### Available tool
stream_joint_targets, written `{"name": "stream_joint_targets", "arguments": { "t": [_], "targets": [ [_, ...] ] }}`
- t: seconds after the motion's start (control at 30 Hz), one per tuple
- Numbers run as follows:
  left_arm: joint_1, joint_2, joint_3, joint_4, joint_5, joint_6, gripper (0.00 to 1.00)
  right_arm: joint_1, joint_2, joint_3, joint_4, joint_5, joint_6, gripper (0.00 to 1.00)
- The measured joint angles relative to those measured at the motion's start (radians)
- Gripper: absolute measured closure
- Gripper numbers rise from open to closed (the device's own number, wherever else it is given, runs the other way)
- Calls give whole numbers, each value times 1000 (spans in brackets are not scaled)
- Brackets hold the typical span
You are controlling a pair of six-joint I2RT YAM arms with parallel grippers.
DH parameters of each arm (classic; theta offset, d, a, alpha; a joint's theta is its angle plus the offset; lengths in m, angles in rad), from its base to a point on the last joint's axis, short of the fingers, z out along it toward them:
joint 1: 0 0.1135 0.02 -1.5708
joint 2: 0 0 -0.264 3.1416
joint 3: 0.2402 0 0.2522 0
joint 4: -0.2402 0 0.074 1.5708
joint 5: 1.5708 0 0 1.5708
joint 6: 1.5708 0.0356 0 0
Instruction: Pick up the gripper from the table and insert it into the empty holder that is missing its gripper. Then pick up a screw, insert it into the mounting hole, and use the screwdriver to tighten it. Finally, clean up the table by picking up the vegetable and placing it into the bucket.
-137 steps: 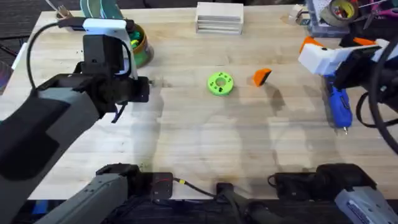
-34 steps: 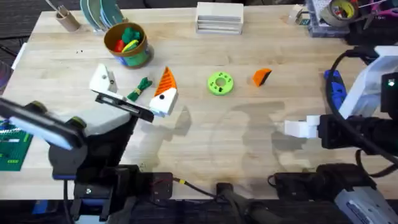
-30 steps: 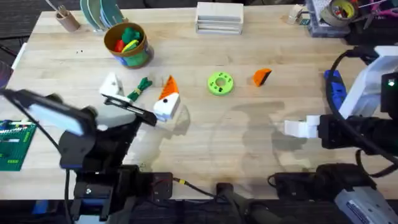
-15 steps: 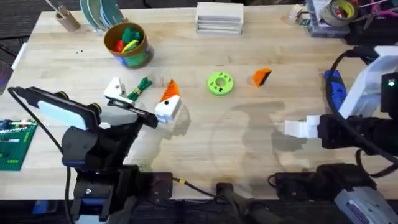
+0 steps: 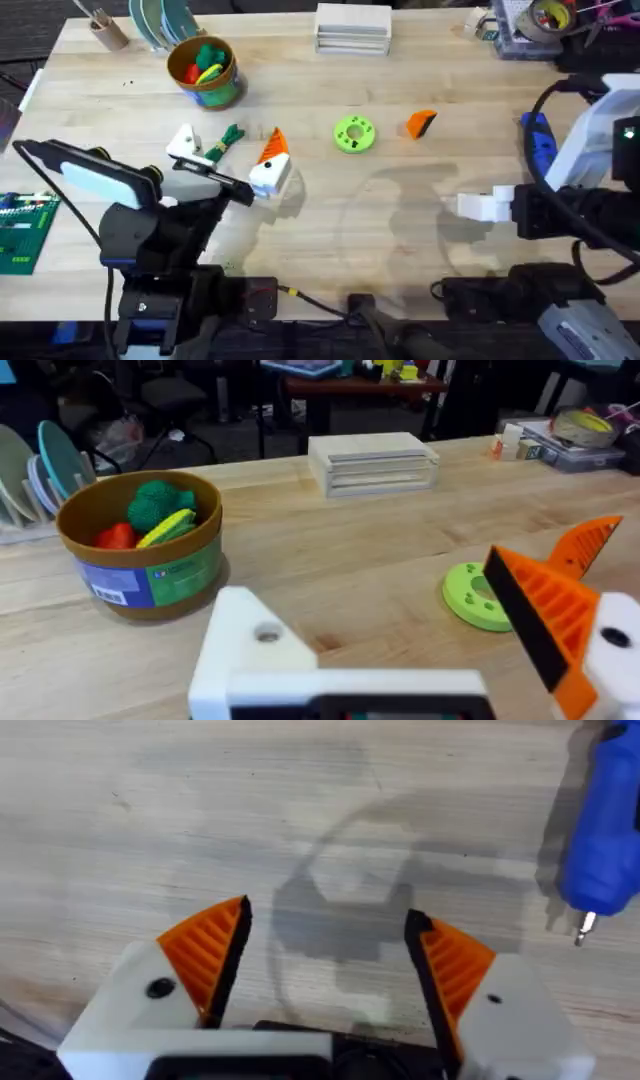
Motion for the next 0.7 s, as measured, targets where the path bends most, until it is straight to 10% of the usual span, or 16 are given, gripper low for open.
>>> {"name": "stream_joint_targets", "arguments": {
  "t": [0.43,0.7],
  "targets": [
    [0,0,0,0,6,0,8,0,0,0,0,0,0,10],
    [0,0,0,3,157,0,8,0,0,0,0,0,0,10]
  ]
}}
